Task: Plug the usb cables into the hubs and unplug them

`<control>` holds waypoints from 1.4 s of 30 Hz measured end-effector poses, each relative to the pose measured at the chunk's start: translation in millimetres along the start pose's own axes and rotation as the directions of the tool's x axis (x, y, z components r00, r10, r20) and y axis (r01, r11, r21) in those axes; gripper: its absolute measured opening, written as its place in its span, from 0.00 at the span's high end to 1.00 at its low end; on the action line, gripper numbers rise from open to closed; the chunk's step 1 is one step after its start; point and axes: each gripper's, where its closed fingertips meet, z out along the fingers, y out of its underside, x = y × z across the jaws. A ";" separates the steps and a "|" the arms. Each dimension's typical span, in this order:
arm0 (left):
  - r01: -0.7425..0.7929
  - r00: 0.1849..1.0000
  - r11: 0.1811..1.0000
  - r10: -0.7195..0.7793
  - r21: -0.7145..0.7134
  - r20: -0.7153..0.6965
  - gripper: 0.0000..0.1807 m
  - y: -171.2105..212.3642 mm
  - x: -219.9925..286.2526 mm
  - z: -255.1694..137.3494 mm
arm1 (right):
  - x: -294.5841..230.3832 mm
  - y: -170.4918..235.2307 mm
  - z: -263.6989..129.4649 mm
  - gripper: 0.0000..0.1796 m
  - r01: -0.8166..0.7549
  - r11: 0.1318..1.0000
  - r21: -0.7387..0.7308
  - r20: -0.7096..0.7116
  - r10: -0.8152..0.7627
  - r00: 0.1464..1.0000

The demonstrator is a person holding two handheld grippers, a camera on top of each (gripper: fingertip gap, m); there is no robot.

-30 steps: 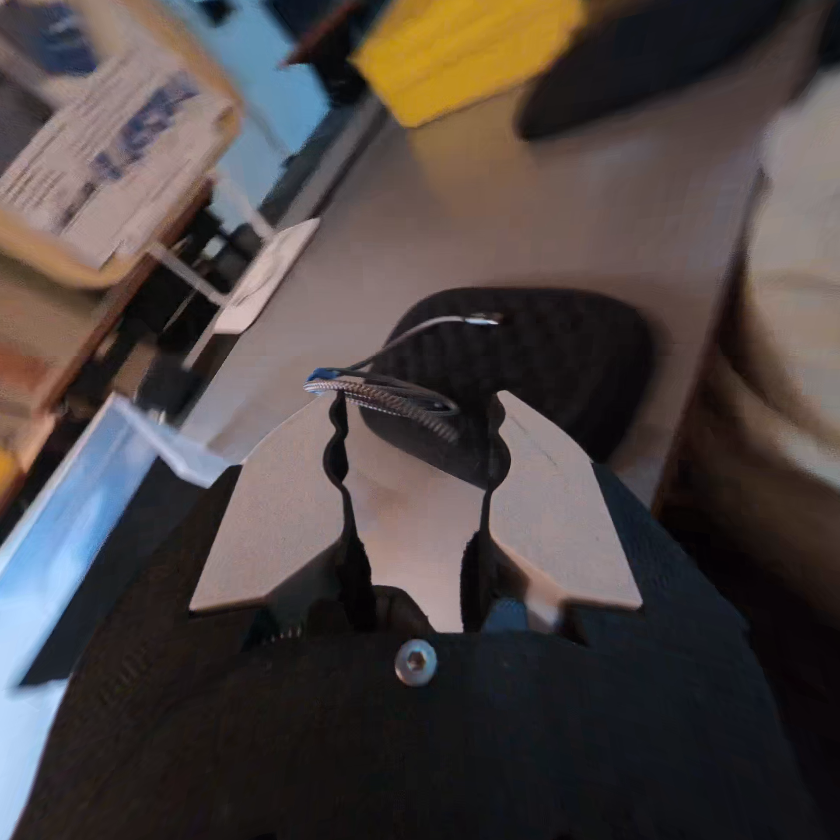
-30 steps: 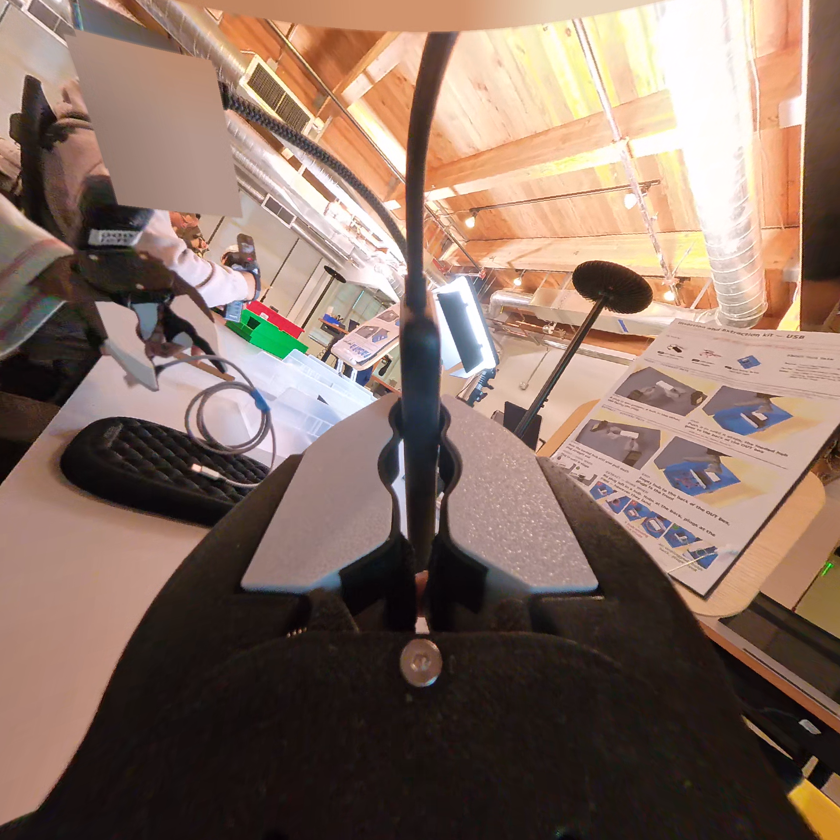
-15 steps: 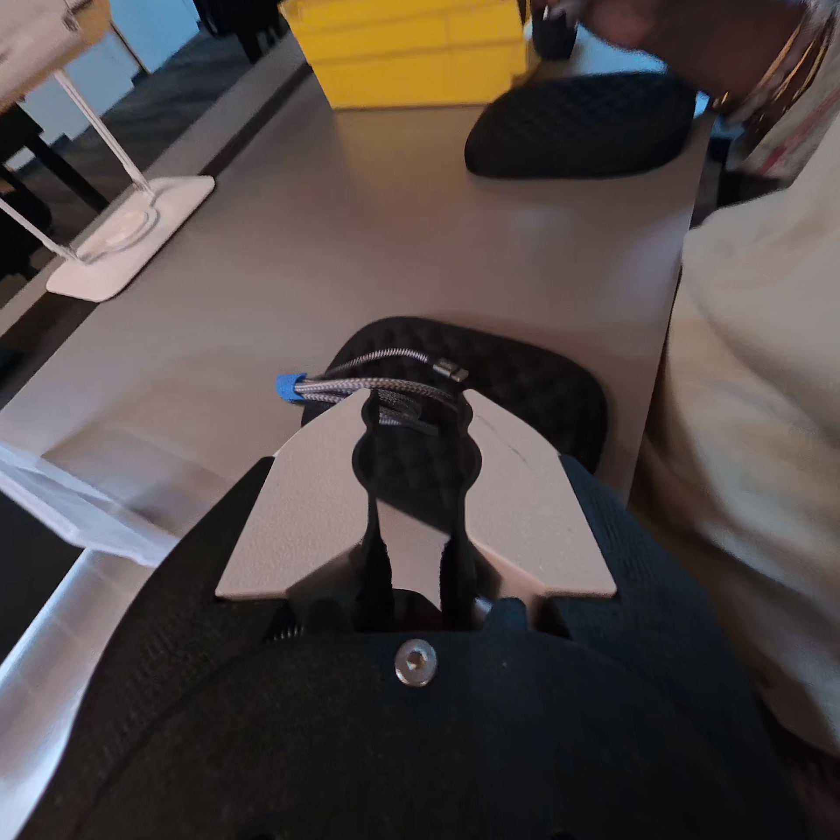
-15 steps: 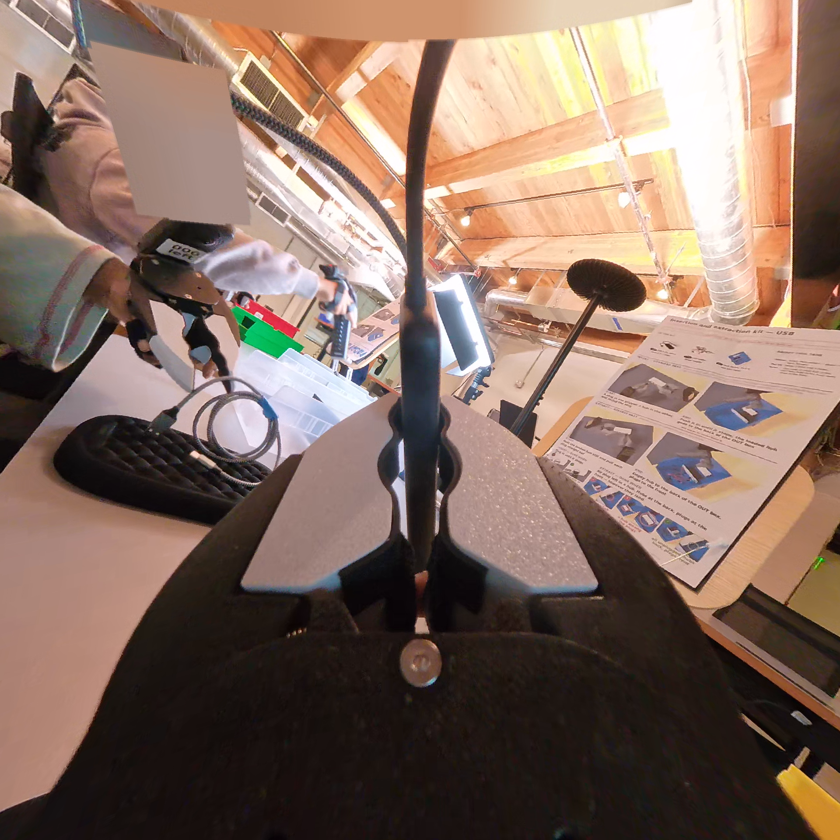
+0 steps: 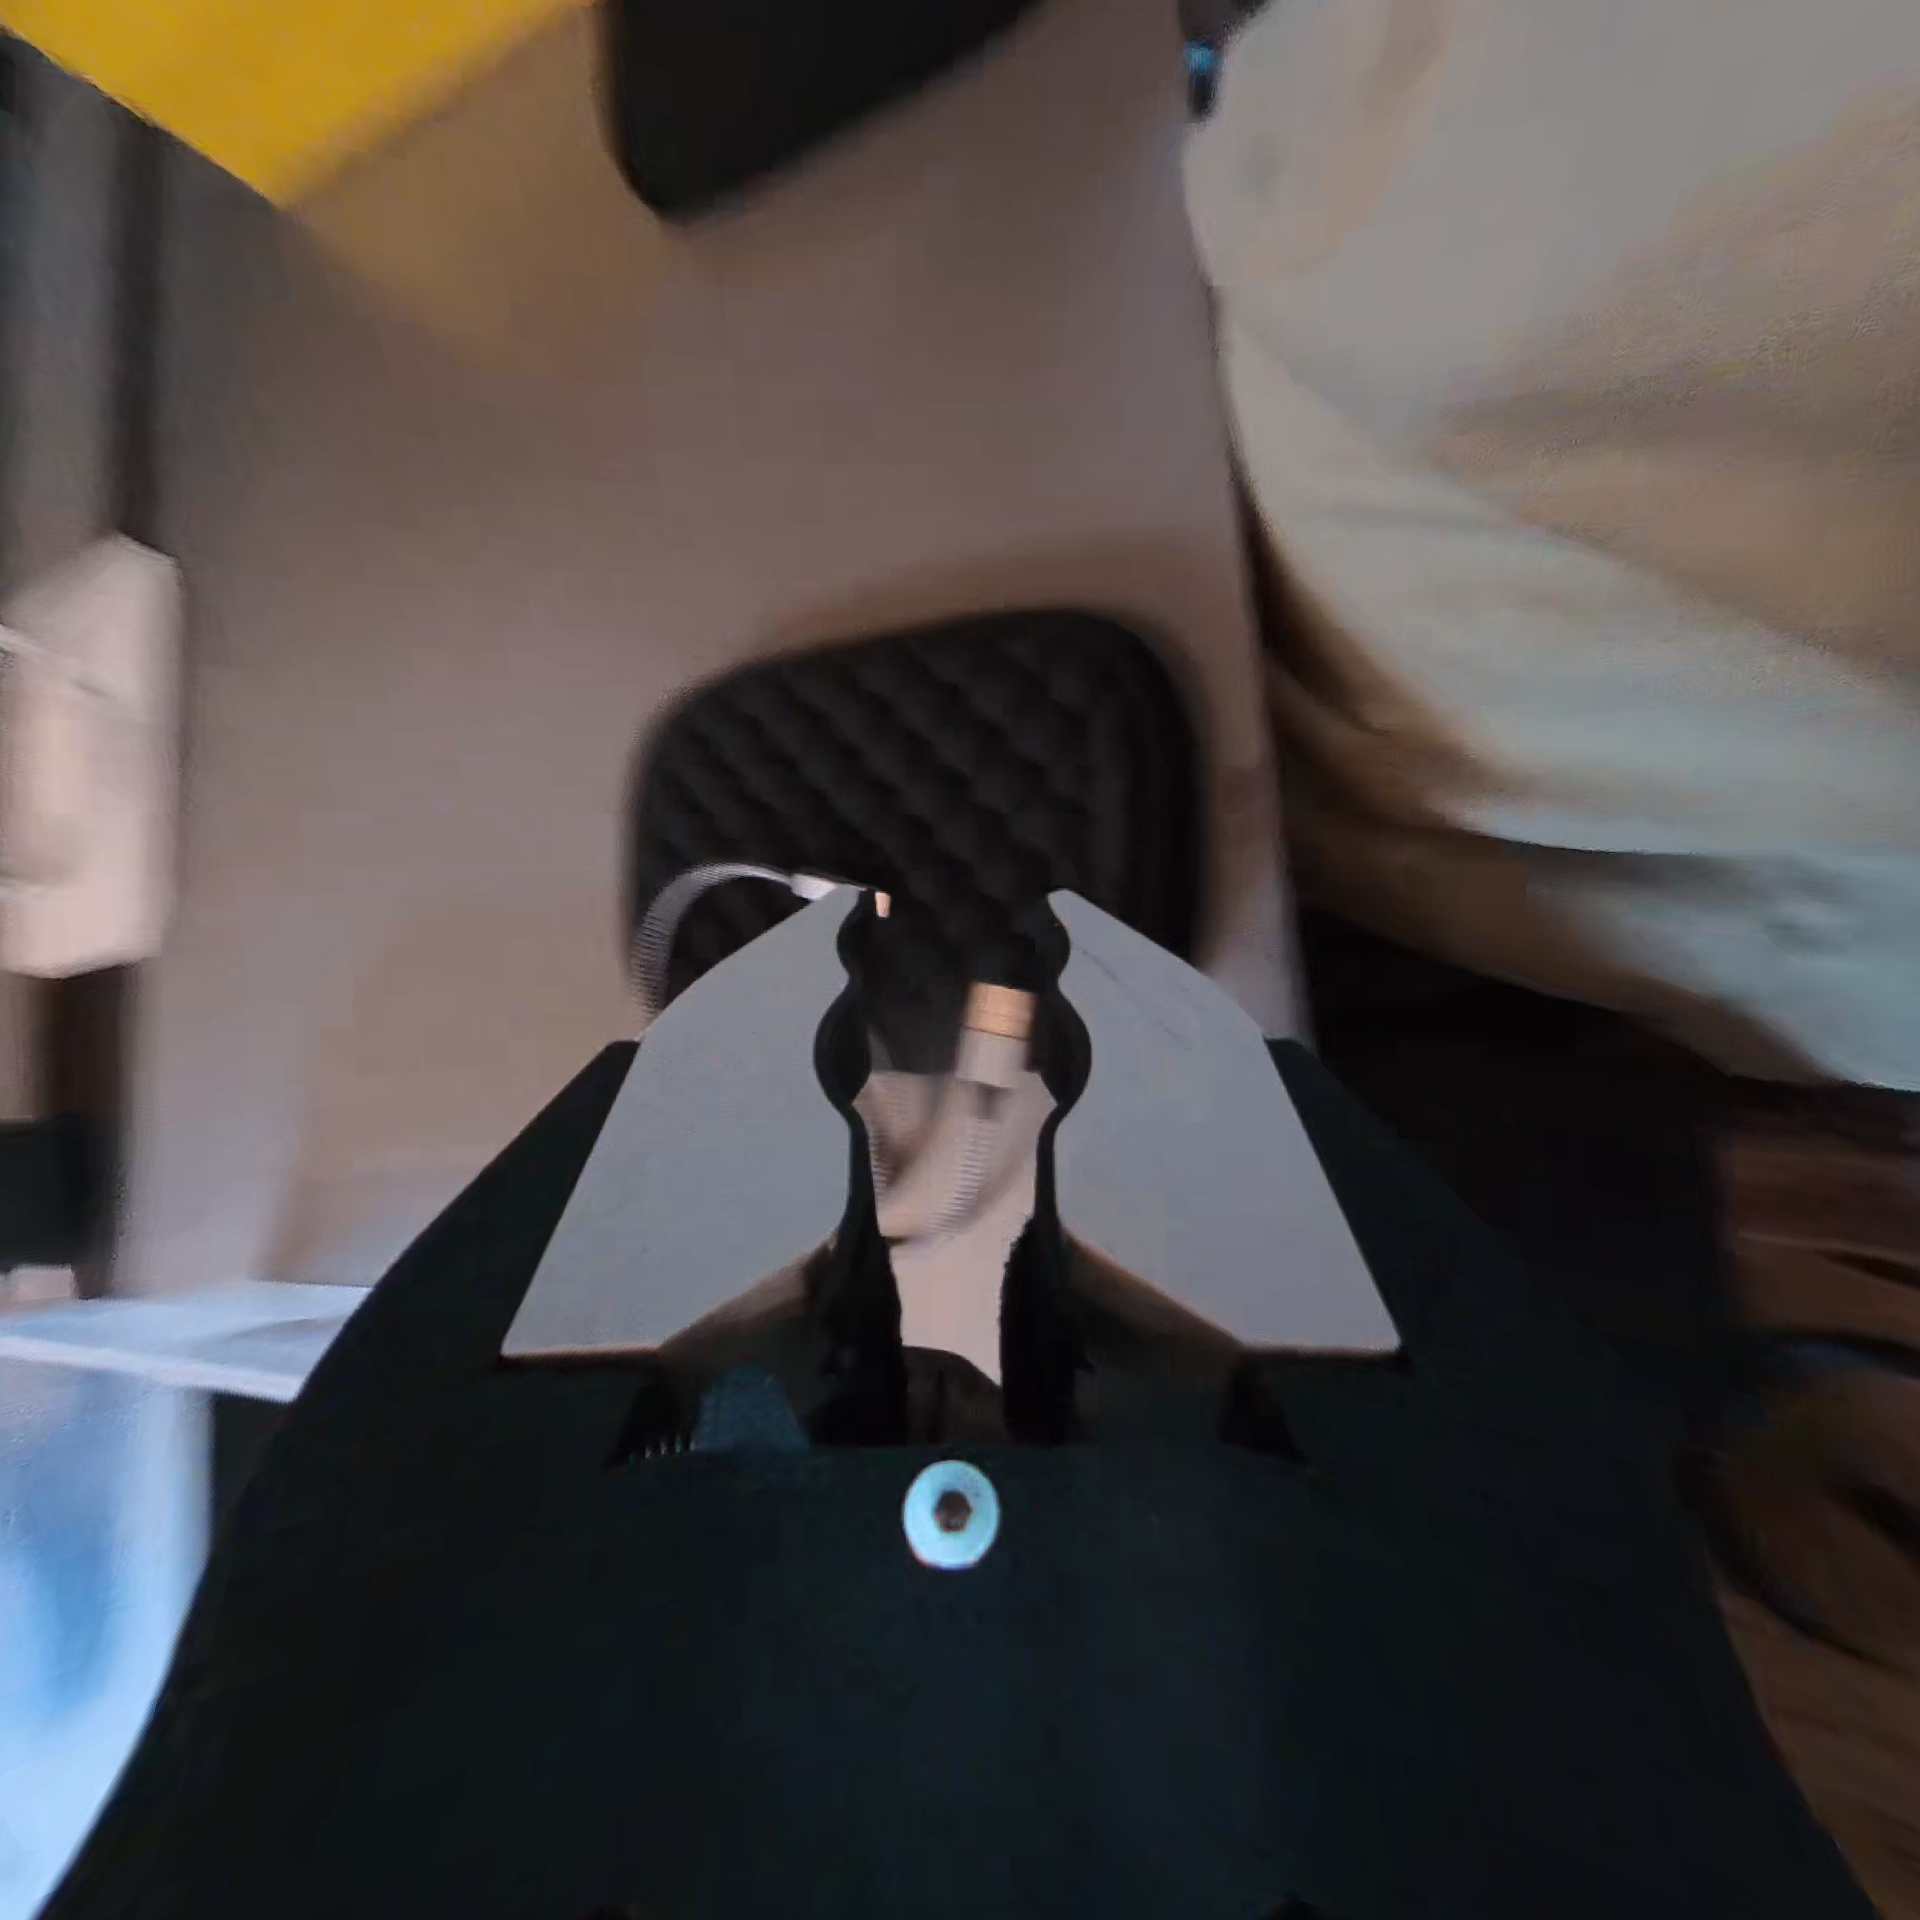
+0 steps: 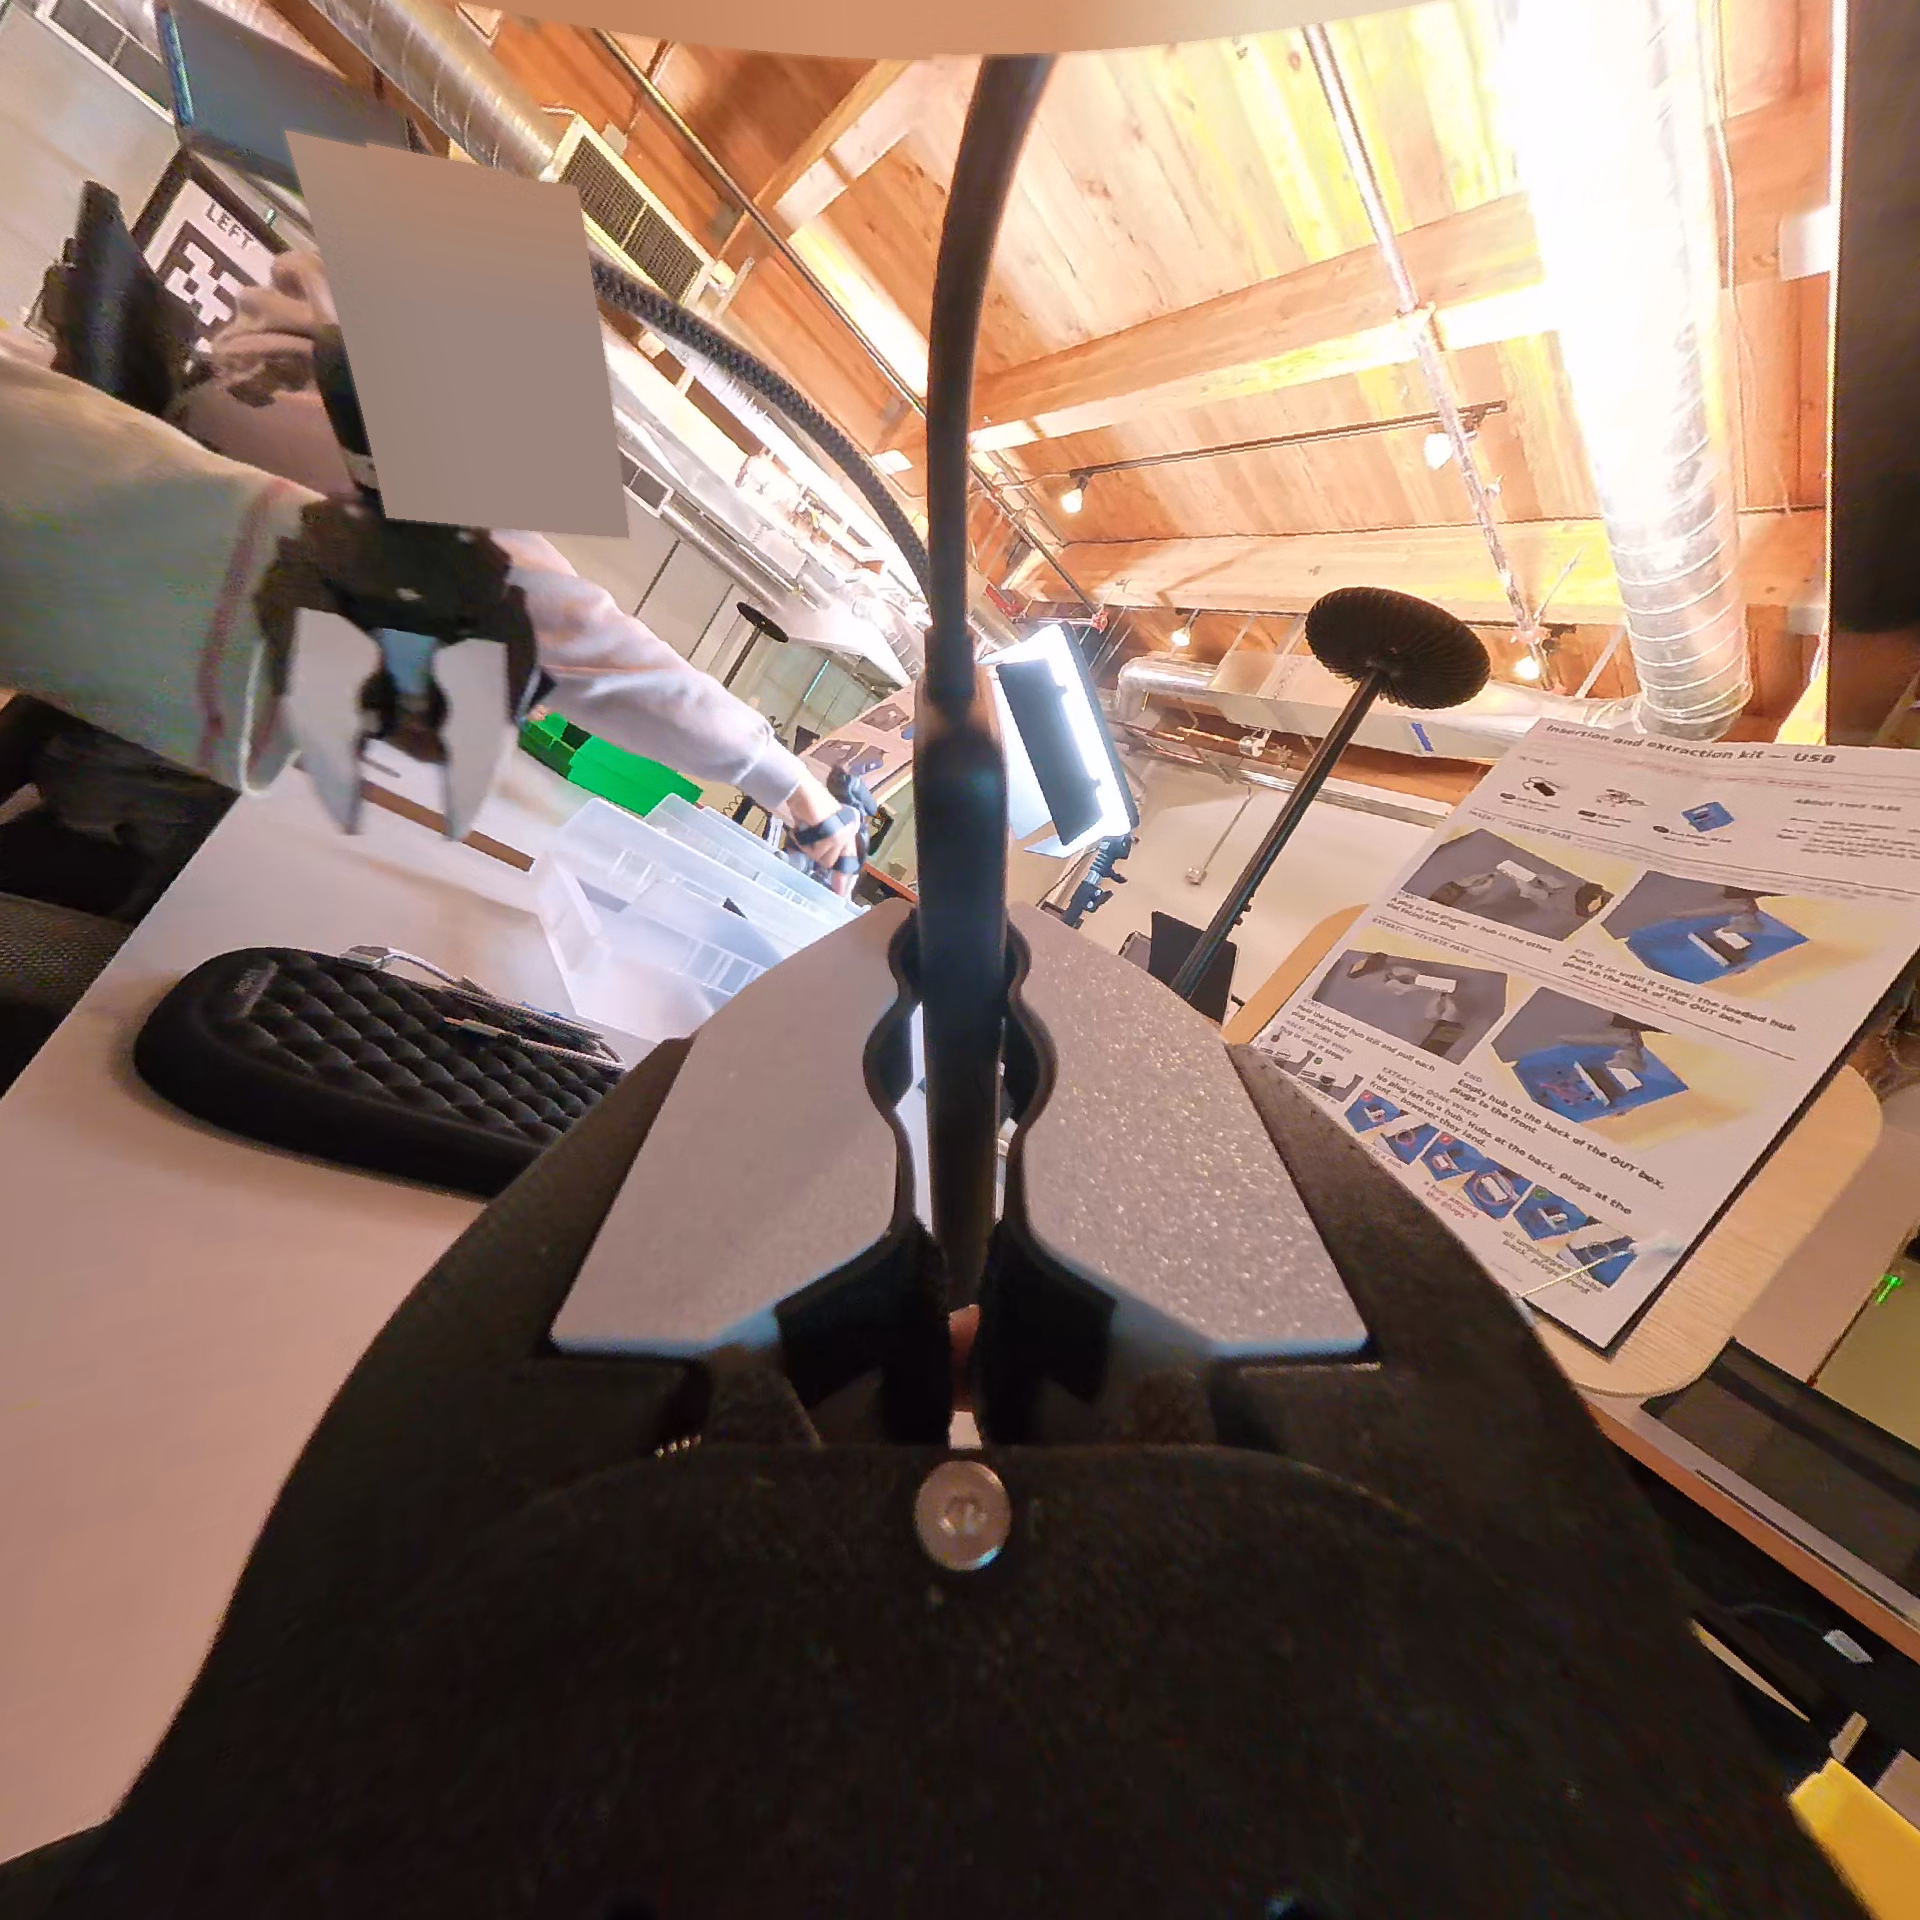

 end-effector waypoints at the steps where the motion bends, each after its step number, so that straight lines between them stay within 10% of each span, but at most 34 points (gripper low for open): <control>1: -0.071 0.995 0.997 0.070 0.006 0.068 0.84 -0.9 -17.6 -0.1 | -0.4 0.1 0.0 0.93 0.001 1.000 0.000 0.001 -0.001 1.000; 9: -0.605 0.784 0.796 0.587 -0.034 -0.204 0.84 1.5 -48.3 41.6 | 0.8 -0.9 -0.6 0.93 0.004 1.000 -0.002 -0.004 -0.004 1.000; 19: -0.849 0.443 0.529 0.723 0.011 -0.530 0.85 41.4 -31.5 73.5 | 9.0 -4.3 -9.8 0.93 0.006 1.000 0.016 -0.035 -0.006 0.999; 24: -0.688 0.664 0.716 0.557 -0.117 -0.500 0.93 34.2 -36.3 69.6 | 10.9 -5.8 -11.4 0.94 -0.012 0.999 0.042 -0.035 0.014 0.999; 28: -0.233 0.945 0.959 0.184 -0.161 -0.271 0.94 -9.4 -63.9 75.3 | 9.1 -3.7 -10.5 0.93 -0.004 1.000 0.027 -0.028 0.005 1.000; 33: 0.292 0.896 0.868 -0.396 -0.401 -0.204 0.94 20.2 -51.8 96.9 | 5.8 -3.9 -8.7 0.93 0.011 1.000 0.012 -0.017 -0.011 1.000; 42: 0.040 0.989 0.969 -0.073 -0.244 -0.129 0.85 23.7 -59.2 92.7 | 1.1 2.2 -5.1 0.93 0.013 1.000 -0.017 -0.002 -0.013 1.000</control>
